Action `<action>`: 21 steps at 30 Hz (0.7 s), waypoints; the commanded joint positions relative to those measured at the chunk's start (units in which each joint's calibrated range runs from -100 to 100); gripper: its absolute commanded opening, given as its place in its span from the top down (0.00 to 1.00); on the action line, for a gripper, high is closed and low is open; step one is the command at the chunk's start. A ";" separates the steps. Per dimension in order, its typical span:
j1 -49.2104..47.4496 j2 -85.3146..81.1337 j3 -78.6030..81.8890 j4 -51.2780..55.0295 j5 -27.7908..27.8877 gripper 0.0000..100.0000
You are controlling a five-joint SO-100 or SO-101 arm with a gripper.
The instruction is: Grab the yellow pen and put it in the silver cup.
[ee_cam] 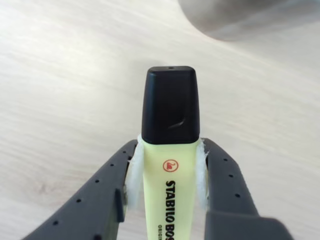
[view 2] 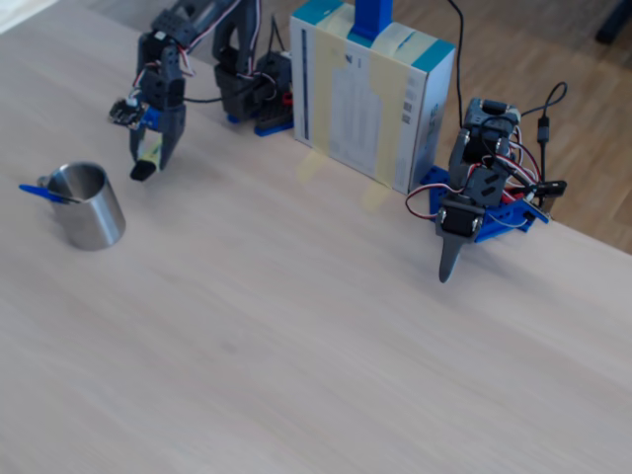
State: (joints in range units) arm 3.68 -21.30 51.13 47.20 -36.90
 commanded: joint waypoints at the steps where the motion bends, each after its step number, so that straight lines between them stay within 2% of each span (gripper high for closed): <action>1: -0.80 -5.13 0.71 -0.06 -1.28 0.86; 21: -13.28 -22.01 4.07 -1.60 -17.35 0.86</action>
State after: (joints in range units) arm -8.03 -40.81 56.18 47.20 -51.72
